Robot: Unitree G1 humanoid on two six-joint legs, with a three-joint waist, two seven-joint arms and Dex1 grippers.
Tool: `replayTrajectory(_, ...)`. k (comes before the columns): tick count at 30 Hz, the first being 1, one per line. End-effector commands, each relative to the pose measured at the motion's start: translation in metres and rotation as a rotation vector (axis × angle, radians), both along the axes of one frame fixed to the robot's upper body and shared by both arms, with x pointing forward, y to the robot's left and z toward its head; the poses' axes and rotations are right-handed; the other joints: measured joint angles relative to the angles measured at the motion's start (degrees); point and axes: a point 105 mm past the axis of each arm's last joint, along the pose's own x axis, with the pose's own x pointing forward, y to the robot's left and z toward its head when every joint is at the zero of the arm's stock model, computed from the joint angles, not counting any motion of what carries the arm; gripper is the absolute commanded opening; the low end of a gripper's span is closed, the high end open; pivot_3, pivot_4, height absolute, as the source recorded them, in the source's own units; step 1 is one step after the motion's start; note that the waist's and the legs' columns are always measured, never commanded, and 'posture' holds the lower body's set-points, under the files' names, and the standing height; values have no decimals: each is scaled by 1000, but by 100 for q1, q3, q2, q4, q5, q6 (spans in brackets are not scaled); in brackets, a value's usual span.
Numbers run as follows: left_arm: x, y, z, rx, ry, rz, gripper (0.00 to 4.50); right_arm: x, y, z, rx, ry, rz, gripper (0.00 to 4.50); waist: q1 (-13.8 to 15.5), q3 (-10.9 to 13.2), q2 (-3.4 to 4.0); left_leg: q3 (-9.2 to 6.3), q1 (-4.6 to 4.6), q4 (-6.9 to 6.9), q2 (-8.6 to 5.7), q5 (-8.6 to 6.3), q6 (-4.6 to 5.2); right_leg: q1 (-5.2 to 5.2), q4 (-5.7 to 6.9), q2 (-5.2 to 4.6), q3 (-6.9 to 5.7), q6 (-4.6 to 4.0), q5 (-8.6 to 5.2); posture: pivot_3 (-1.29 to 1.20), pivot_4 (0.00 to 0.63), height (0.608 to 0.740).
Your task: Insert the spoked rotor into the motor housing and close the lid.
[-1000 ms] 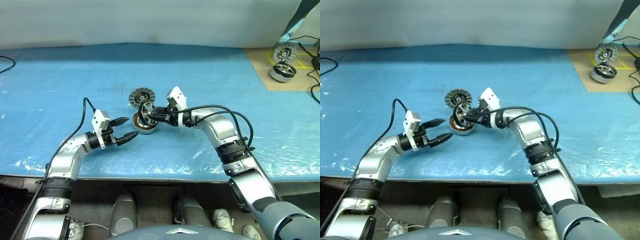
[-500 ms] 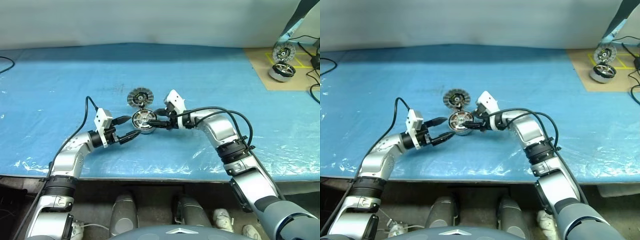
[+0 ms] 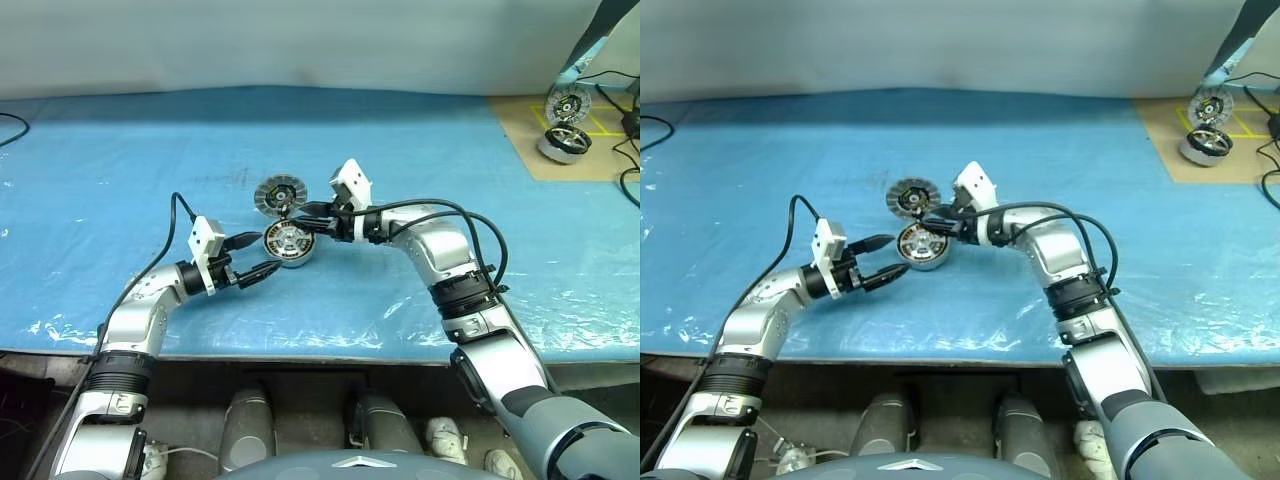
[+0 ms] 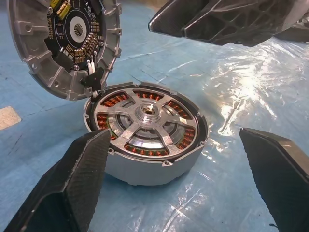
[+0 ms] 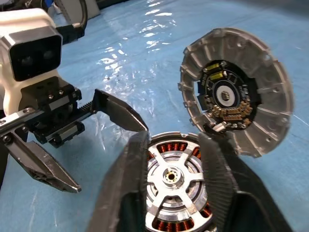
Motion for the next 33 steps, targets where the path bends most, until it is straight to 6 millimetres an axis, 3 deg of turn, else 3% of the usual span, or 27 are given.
replayTrajectory(1,1,1,6,0,-32,0,4500,-3,12,-4,-23,-31,33,556,-1,0,0,0,0,0,0,0,0,0,0,0,0,0,0,0,150,740)
replayTrajectory(3,1,1,6,1,-31,3,4500,-2,15,-8,-39,-23,30,49,-2,0,0,0,0,0,0,0,0,0,0,0,0,0,0,0,150,740)
replayTrajectory(12,3,1,8,-8,-35,23,4500,9,20,-32,-119,-12,-21,49,-4,0,0,0,-1,0,-1,0,-1,0,0,-1,0,-2,-1,0,150,740)
replayTrajectory(19,9,7,11,-25,-43,51,4500,9,8,-61,-199,62,-40,49,-6,0,0,0,11,3,-1,0,0,9,5,-2,1,-5,-3,0,150,740)
replayTrajectory(21,14,12,17,-59,-48,80,4500,4,8,-54,-162,63,-13,49,-2,0,-1,0,16,3,-2,0,0,14,5,-3,2,-6,-3,0,150,740)
replayTrajectory(25,36,34,40,-216,-47,193,4500,-1,0,-11,87,135,5,49,23,2,-5,0,13,4,-2,0,0,15,4,-3,1,-5,-3,0,150,740)
replayTrajectory(30,52,48,67,-329,-48,232,4500,-2,-29,17,171,144,-43,49,50,4,-8,-2,1,14,-2,0,0,10,3,-3,-1,-3,-2,0,150,740)
replayTrajectory(33,72,54,78,-341,-41,277,4500,-6,-50,21,147,124,-93,49,98,4,-9,-4,0,12,-3,0,0,9,3,1,-5,10,6,0,150,740)
